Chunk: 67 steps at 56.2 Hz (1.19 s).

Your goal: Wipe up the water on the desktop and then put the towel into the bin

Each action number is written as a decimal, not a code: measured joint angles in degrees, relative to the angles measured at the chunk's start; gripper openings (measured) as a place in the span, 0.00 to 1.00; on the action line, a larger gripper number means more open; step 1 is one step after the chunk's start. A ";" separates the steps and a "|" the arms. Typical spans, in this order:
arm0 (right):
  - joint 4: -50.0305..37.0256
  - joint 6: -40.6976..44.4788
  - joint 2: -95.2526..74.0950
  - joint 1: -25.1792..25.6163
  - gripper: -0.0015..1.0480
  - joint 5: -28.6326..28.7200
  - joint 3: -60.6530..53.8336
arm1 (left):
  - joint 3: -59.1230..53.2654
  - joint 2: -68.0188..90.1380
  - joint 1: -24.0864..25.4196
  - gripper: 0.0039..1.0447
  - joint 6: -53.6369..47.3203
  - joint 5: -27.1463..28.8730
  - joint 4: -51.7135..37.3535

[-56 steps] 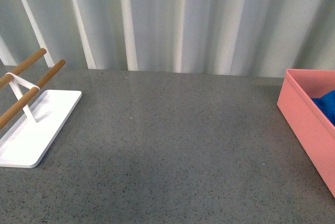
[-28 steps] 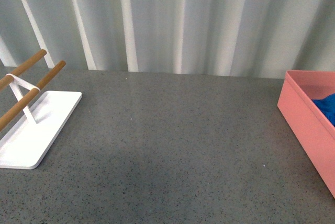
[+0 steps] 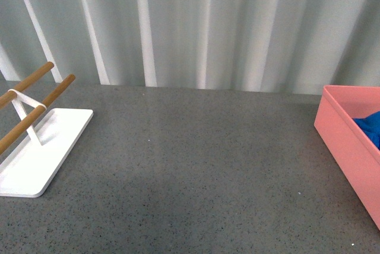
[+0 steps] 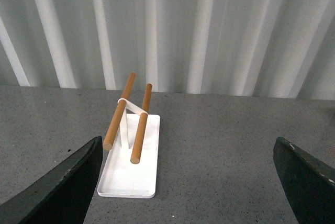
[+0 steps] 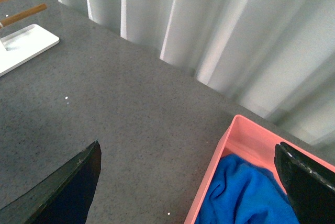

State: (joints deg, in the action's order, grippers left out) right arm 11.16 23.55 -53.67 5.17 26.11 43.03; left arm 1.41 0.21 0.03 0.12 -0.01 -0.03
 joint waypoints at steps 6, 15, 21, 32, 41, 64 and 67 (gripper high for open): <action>-20.50 -11.63 8.90 -4.39 0.75 -20.65 -12.13 | 0.00 0.00 0.00 0.94 0.00 0.00 0.00; -29.22 -20.52 17.05 -4.85 0.46 -25.86 -23.78 | 0.00 0.00 0.00 0.94 0.00 0.00 0.00; -30.01 -21.81 18.91 -4.96 0.27 -25.83 -27.91 | 0.00 0.00 0.00 0.94 0.00 -0.02 0.00; -30.53 -22.38 24.41 -4.96 0.03 -25.83 -33.38 | 0.00 0.00 0.00 0.94 0.00 0.02 0.00; -30.01 -22.47 27.69 -4.96 0.03 -25.83 -36.17 | 0.00 0.00 0.00 0.94 0.00 0.02 0.00; -26.01 -22.60 35.71 -5.01 0.03 -25.86 -39.95 | 0.00 0.00 0.00 0.94 0.00 0.02 0.00; -25.55 -22.60 36.46 -5.01 0.03 -25.86 -40.22 | 0.00 0.00 0.00 0.94 0.00 0.00 0.00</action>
State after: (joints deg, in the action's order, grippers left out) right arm -14.39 0.95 -17.21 0.16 0.25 2.81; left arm 1.41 0.21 0.03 0.12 -0.01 -0.03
